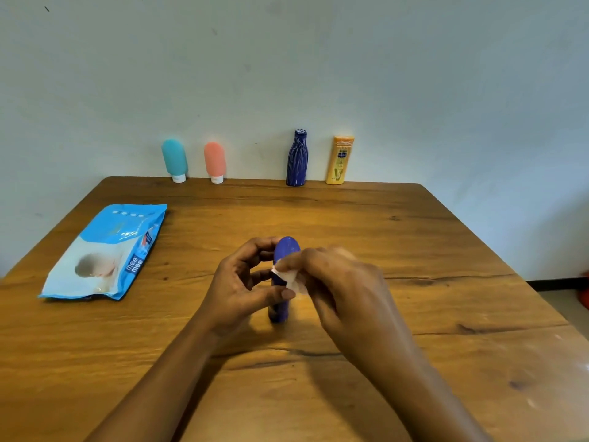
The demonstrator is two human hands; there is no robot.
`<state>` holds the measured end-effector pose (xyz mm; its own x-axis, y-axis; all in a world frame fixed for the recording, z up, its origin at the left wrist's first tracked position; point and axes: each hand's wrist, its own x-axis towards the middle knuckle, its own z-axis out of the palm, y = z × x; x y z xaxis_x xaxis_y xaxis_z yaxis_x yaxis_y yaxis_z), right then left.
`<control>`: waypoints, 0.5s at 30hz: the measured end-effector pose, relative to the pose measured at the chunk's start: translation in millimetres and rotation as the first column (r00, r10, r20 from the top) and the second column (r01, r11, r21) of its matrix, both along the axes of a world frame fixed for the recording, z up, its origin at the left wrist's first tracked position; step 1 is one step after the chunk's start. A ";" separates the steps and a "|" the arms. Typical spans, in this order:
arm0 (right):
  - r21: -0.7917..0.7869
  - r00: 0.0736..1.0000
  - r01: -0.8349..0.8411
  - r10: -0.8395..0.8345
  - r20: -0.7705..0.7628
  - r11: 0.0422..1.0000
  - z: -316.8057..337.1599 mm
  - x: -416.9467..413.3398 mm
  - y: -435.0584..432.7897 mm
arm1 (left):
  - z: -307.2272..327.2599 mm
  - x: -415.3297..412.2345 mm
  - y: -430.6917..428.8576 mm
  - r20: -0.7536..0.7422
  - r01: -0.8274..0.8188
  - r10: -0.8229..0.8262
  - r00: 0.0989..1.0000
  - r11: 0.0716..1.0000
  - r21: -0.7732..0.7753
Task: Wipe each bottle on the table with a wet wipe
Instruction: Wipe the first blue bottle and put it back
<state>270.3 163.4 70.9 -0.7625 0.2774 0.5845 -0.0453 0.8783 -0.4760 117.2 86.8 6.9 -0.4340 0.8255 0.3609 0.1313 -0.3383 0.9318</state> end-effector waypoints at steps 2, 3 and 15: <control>-0.198 0.999 -0.007 -0.002 -0.043 0.980 4.0 2.0 11.8 | -0.4 -0.6 0.1 -0.010 -0.004 0.004 1.000 1.000 -0.005; -0.272 0.997 0.015 -0.035 -0.066 0.962 6.0 -1.9 17.8 | -0.9 -1.0 0.2 -0.020 -0.014 0.014 1.000 1.000 -0.018; -0.380 0.980 -0.056 -0.022 -0.198 0.923 -28.4 -9.5 -7.2 | -5.3 -11.4 -2.1 -0.005 -0.069 0.069 0.998 0.998 -0.006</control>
<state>260.8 156.2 42.5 -0.6510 0.4969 0.5738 -0.1850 0.6292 -0.7549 105.8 84.7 1.7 -0.4882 0.7959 0.3581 0.1583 -0.3228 0.9331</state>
